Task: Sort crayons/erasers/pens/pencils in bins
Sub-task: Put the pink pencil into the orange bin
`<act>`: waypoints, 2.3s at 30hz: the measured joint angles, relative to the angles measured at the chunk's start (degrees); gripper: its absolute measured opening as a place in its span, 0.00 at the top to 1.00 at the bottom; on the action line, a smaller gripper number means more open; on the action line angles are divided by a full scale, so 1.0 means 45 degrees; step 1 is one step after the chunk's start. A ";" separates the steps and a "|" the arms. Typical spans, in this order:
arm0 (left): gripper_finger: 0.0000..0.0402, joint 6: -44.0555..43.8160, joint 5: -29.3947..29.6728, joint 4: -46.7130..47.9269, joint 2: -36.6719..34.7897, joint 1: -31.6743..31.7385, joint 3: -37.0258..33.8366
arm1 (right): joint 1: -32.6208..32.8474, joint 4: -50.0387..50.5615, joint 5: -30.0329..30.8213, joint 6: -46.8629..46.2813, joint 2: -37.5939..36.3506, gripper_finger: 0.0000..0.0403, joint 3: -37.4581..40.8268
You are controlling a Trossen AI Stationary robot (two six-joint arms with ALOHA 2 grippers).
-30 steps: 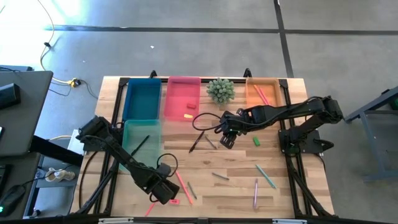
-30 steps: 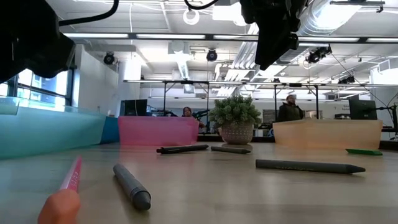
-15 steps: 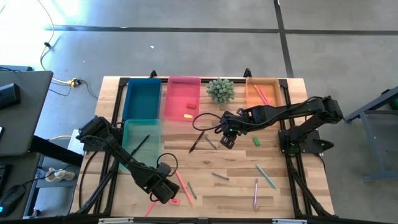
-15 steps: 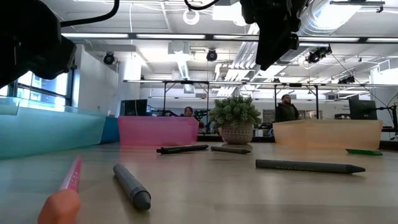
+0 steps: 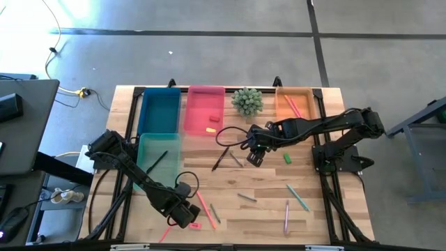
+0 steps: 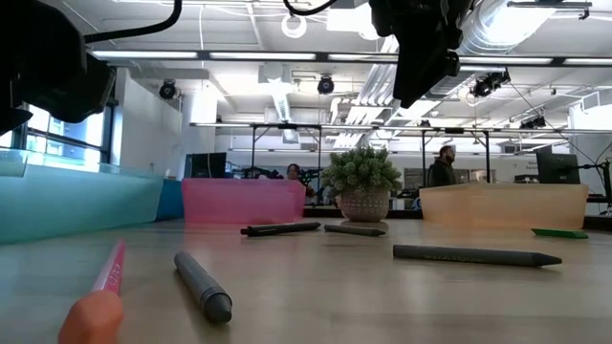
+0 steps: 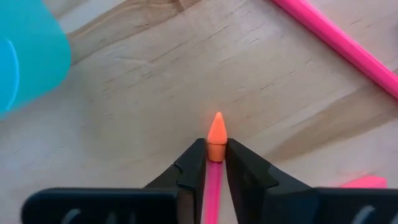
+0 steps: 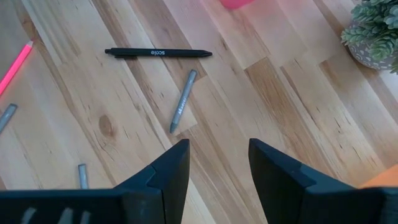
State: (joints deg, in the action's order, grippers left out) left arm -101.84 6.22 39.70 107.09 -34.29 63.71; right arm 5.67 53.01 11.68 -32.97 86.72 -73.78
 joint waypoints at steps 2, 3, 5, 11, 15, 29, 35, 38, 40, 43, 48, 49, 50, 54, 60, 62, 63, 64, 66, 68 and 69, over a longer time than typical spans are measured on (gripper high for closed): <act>0.91 0.0004 0.0006 0.0062 0.0007 -0.0027 0.0048 | -0.0004 0.0000 0.0000 0.0000 0.0000 0.61 0.0000; 0.92 0.0005 0.0026 0.0112 0.0018 -0.0055 0.0100 | 0.0000 0.0000 0.0000 0.0000 0.0000 0.61 0.0000; 0.94 0.0002 0.0110 0.0205 0.0040 -0.0076 0.0193 | -0.0003 0.0000 0.0000 -0.0005 0.0000 0.61 0.0000; 0.95 0.0285 0.0159 0.0238 0.0068 -0.0085 0.0449 | 0.0000 -0.0005 0.0000 -0.0005 0.0000 0.61 0.0000; 0.96 0.0476 0.0204 0.0309 0.0063 -0.0085 0.0578 | 0.0000 0.0000 0.0000 -0.0010 0.0000 0.61 0.0000; 0.96 0.1846 0.0666 0.1064 -0.0659 -0.0076 0.1129 | -0.0005 0.0165 -0.0369 0.0458 0.0000 0.61 0.0000; 0.96 0.2118 0.2143 0.1215 -0.1900 0.0032 0.1139 | 0.0036 0.0146 -0.1786 0.1094 -0.0002 0.61 0.0000; 0.96 0.2280 0.3284 0.1256 -0.2646 0.0151 0.1139 | 0.0197 -0.0140 -0.2074 0.1342 -0.0016 0.61 0.0000; 0.96 0.2494 0.3979 0.1214 -0.3099 0.0300 0.1145 | 0.0353 -0.0320 -0.2238 0.1415 -0.0089 0.61 0.0000; 0.96 0.2919 0.5206 0.1135 -0.3777 0.0551 0.1139 | 0.0596 -0.0853 -0.2594 0.1645 -0.0212 0.61 0.0000; 0.96 0.3753 0.6993 0.1086 -0.4769 0.1016 0.1142 | 0.1048 -0.2028 -0.2613 0.1998 -0.0583 0.61 0.0000; 0.96 0.3990 0.7274 0.1091 -0.4941 0.1107 0.1144 | 0.1125 -0.2320 -0.2613 0.2067 -0.0646 0.61 0.0000; 0.96 0.4261 0.7503 0.1134 -0.5104 0.1195 0.1135 | 0.1182 -0.2712 -0.2613 0.2126 -0.0715 0.61 0.0000; 0.96 0.5583 0.8357 0.0710 -0.5637 0.1710 0.1139 | 0.1360 -0.4037 -0.2647 0.2254 -0.0938 0.61 0.0000; 0.96 0.8232 0.9227 -0.0977 -0.6013 0.2648 0.1139 | 0.1360 -0.5736 -0.2705 0.2330 -0.0952 0.61 0.0000; 0.96 0.9294 0.9225 -0.1649 -0.6057 0.2990 0.1134 | 0.1360 -0.6175 -0.2705 0.2346 -0.0950 0.61 0.0000; 0.96 0.9862 0.9217 -0.2199 -0.6074 0.3166 0.1134 | 0.1360 -0.6395 -0.2705 0.2341 -0.0952 0.61 0.0000; 0.96 1.0404 0.9186 -0.2731 -0.6076 0.3369 0.1144 | 0.1358 -0.6618 -0.2705 0.2341 -0.0952 0.61 0.0000; 0.96 1.1474 0.9024 -0.3644 -0.6071 0.3745 0.1139 | 0.1330 -0.6958 -0.2705 0.2342 -0.0952 0.61 0.0000; 0.96 1.2519 0.8758 -0.4667 -0.6066 0.4109 0.1139 | 0.1326 -0.7154 -0.2682 0.2346 -0.0952 0.61 0.0000; 0.96 1.3010 0.8586 -0.5097 -0.6067 0.4304 0.1139 | 0.1326 -0.7183 -0.2553 0.2343 -0.0952 0.61 0.0000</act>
State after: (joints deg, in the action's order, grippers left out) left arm -43.30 44.85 16.76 79.79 -14.93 68.84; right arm 11.64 20.69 0.19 -22.43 82.43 -73.78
